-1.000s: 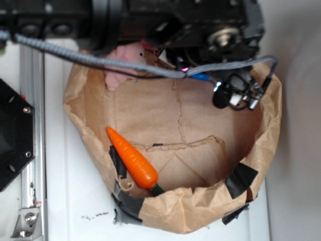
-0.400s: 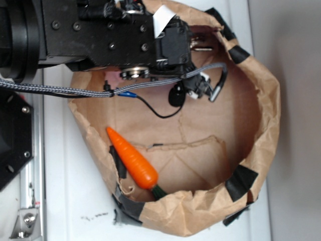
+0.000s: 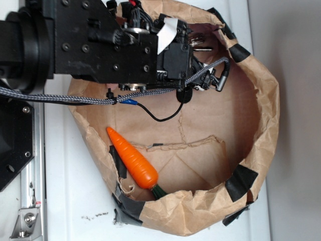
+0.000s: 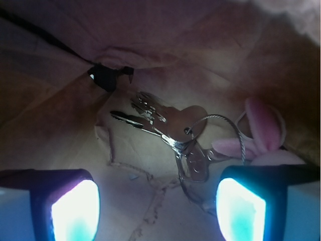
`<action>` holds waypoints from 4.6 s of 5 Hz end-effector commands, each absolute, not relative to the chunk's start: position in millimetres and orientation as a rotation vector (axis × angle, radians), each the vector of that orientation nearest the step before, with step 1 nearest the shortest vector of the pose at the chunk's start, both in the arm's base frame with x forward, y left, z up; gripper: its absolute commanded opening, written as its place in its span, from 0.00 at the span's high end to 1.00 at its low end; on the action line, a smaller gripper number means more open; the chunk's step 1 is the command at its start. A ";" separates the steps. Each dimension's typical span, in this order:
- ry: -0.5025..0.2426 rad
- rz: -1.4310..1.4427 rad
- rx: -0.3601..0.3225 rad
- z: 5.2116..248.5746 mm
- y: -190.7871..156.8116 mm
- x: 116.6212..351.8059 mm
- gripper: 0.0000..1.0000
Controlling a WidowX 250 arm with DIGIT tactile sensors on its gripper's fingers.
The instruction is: Grab the silver keys.
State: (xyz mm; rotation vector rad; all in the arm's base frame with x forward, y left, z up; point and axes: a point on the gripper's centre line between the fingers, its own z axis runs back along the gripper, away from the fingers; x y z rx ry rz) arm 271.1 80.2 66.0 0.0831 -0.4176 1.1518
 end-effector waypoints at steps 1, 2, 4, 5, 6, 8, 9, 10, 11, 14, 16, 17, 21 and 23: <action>-0.463 1.145 0.072 72.4 90.2 270.7 0.00; -0.441 1.118 0.107 78.2 95.0 264.2 0.00; -0.373 1.089 0.199 87.8 99.1 242.6 0.00; -0.369 1.117 0.192 78.4 99.4 243.8 0.00; -0.372 1.130 0.184 75.0 98.3 247.1 0.00; -0.400 1.146 0.183 65.2 96.4 248.4 0.00; -0.412 1.151 0.183 61.2 96.8 247.7 0.00; -0.448 1.169 0.203 46.3 94.9 249.9 0.00; -0.464 1.209 0.281 18.6 93.4 260.9 0.00; -0.444 1.218 0.237 28.0 94.3 258.5 1.00; -0.449 1.200 0.223 30.9 94.7 255.2 1.00; -0.452 1.195 0.220 31.0 93.8 256.2 1.00; -0.434 1.142 0.208 43.2 86.1 265.9 1.00; -0.163 0.957 0.140 117.9 55.3 281.6 1.00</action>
